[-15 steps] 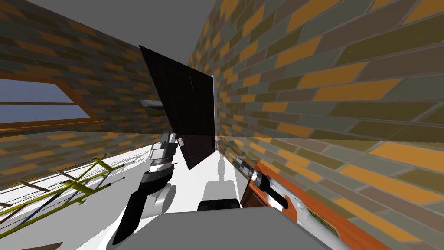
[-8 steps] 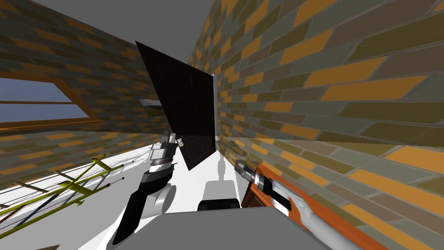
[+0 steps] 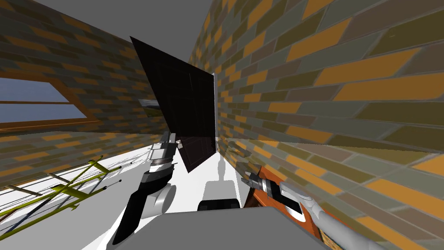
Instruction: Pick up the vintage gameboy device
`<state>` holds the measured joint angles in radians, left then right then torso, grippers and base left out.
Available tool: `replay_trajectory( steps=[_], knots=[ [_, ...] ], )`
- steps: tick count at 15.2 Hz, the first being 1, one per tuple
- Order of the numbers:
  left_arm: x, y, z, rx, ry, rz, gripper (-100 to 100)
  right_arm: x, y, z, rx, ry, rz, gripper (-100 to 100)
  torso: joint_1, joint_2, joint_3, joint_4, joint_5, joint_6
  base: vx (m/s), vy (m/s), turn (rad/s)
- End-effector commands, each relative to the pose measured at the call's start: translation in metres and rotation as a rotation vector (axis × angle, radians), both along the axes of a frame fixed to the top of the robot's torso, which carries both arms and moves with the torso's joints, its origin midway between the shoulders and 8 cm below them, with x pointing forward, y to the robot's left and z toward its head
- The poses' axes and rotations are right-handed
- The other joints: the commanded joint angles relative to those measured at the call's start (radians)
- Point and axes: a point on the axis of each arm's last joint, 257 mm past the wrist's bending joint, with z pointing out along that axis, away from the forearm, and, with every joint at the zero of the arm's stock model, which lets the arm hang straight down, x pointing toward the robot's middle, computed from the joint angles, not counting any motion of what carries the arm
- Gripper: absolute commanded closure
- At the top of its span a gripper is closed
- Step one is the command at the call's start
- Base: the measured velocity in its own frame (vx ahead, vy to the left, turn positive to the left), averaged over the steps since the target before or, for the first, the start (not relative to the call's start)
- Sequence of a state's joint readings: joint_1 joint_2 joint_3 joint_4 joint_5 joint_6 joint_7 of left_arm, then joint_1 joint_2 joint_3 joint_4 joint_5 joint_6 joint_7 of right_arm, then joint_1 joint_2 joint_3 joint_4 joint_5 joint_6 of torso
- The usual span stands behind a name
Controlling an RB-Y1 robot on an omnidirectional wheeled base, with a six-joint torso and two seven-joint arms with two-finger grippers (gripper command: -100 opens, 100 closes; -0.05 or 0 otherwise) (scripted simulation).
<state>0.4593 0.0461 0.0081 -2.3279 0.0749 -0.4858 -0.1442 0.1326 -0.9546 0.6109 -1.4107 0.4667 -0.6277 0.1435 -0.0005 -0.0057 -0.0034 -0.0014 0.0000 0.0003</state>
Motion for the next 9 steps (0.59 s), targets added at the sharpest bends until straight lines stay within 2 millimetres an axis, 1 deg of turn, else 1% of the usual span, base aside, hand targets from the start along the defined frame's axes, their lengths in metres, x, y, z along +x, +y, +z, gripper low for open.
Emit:
replay_trajectory(
  steps=[1,2,3,4,5,6,7,8,9],
  knots=[
    [0.000,0.000,0.000,0.000,0.000,0.000,0,-0.012,-0.029,-0.020,-0.101,0.032,0.033,-100,0.000,0.000,0.000,0.000,0.000,0.000,0.073,-0.007,0.002],
    [0.000,0.000,0.000,0.000,0.000,0.000,0,-0.013,-0.037,-0.025,-0.114,0.041,0.022,-100,0.000,0.000,0.000,0.000,0.000,0.000,0.072,-0.010,0.004],
    [0.000,0.000,0.000,0.000,0.000,0.000,0,-0.023,-0.056,-0.036,-0.179,0.062,0.049,-100,-0.001,0.000,0.000,0.000,0.000,0.000,0.072,-0.006,0.004],
    [0.000,0.000,0.000,0.000,0.000,0.000,0,-0.023,-0.062,-0.039,-0.188,0.069,0.040,-100,-0.001,0.000,0.000,0.000,0.000,0.000,0.064,-0.008,-0.003],
    [0.000,0.000,0.000,0.000,0.000,0.000,0,-0.023,-0.062,-0.039,-0.188,0.069,0.040,-100,0.000,0.001,0.000,0.000,0.000,0.000,0.041,-0.009,-0.005],
    [0.000,0.000,0.000,0.000,0.000,0.000,0,-0.034,-0.086,-0.050,-0.258,0.094,0.058,-100,0.000,0.001,0.001,0.000,0.000,0.000,0.040,-0.009,0.001],
    [0.000,0.000,0.000,0.000,0.000,0.000,0,-0.043,-0.104,-0.058,-0.312,0.115,0.079,-100,0.000,0.002,0.001,0.000,0.000,0.000,0.063,-0.008,-0.001],
    [0.000,0.000,0.000,0.000,0.000,0.000,0,-0.044,-0.113,-0.060,-0.328,0.122,0.073,-100,-0.001,0.001,0.001,0.000,0.000,0.000,0.066,-0.010,-0.007],
    [0.000,0.000,0.000,0.000,0.000,0.000,0,-0.055,-0.137,-0.068,-0.389,0.148,0.088,-100,-0.001,0.001,0.001,0.000,0.000,0.000,0.063,-0.019,-0.012]
  ],
)
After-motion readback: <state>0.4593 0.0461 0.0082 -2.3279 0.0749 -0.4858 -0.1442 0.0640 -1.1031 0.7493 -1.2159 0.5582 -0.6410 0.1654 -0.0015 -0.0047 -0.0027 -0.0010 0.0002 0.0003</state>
